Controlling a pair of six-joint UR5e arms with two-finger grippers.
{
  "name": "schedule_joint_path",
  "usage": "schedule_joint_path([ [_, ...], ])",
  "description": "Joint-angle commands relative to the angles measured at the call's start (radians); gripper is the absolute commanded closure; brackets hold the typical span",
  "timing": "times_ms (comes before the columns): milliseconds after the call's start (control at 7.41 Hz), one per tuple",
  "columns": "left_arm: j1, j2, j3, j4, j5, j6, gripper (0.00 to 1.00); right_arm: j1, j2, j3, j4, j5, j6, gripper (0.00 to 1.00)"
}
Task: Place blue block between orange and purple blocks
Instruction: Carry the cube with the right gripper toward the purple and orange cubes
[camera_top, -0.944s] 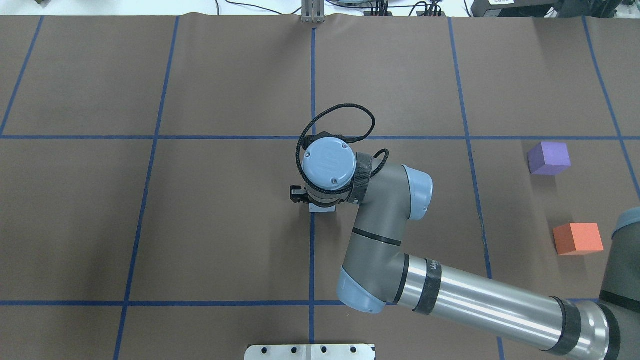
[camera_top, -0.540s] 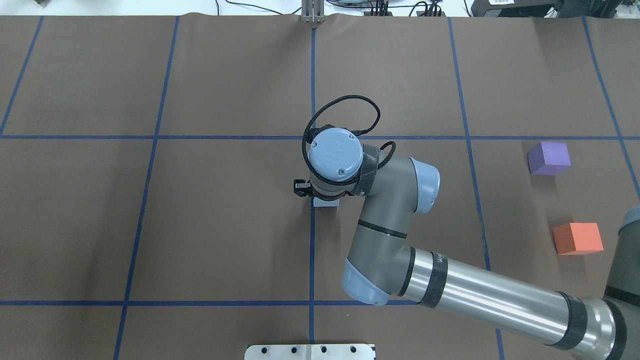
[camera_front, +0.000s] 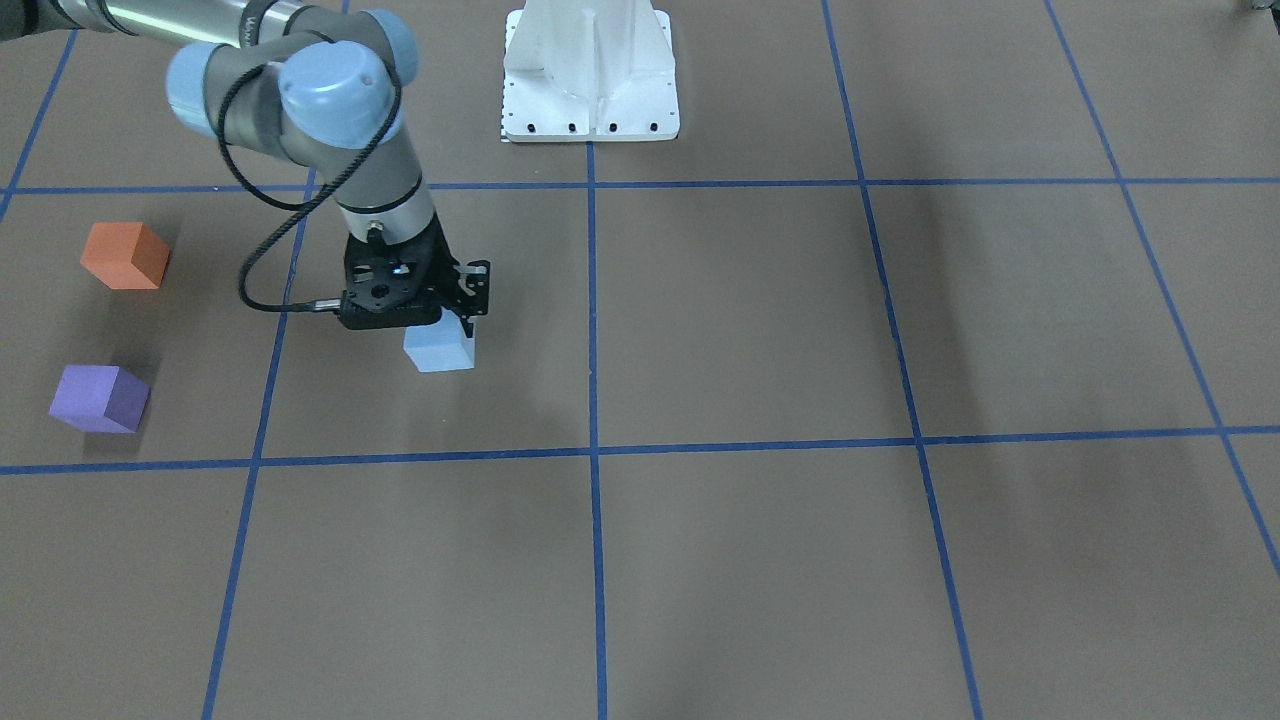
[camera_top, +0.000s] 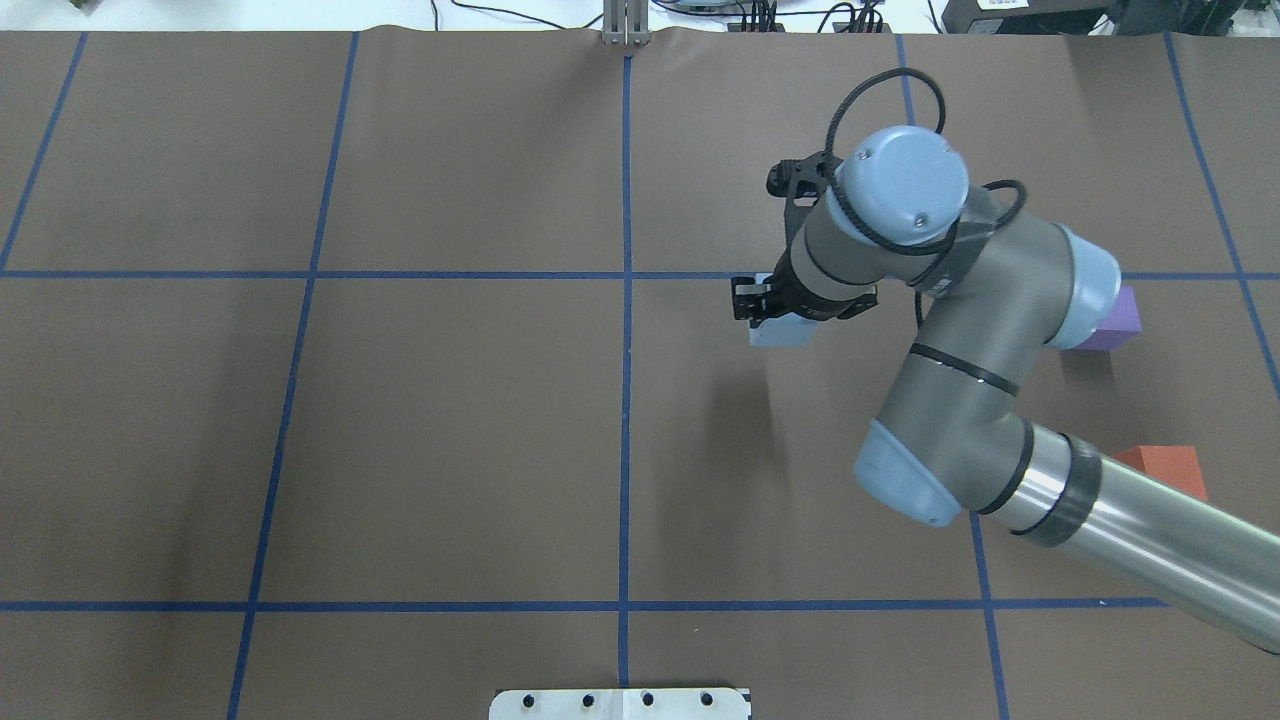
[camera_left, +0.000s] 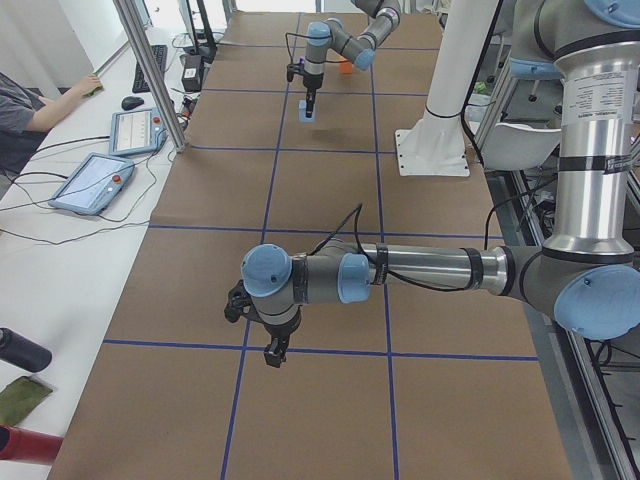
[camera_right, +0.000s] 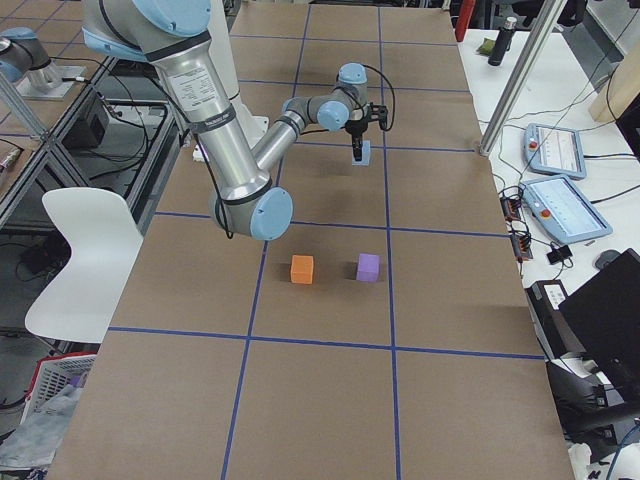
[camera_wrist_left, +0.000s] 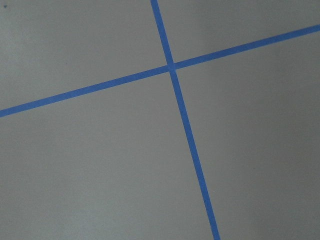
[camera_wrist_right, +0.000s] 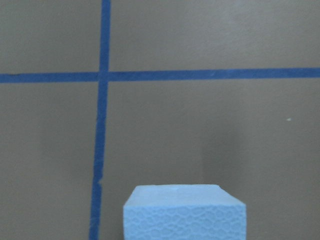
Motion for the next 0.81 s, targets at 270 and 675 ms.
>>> schedule_joint_path([
  [270,-0.001,0.001,-0.044,0.000,-0.001,-0.079,0.00,0.263,-0.371,0.075,0.089,0.172,-0.325,1.00],
  [675,-0.001,0.010,-0.061,0.000,-0.001,-0.088,0.00,0.287,-0.646,0.075,0.366,0.177,-0.309,1.00],
])
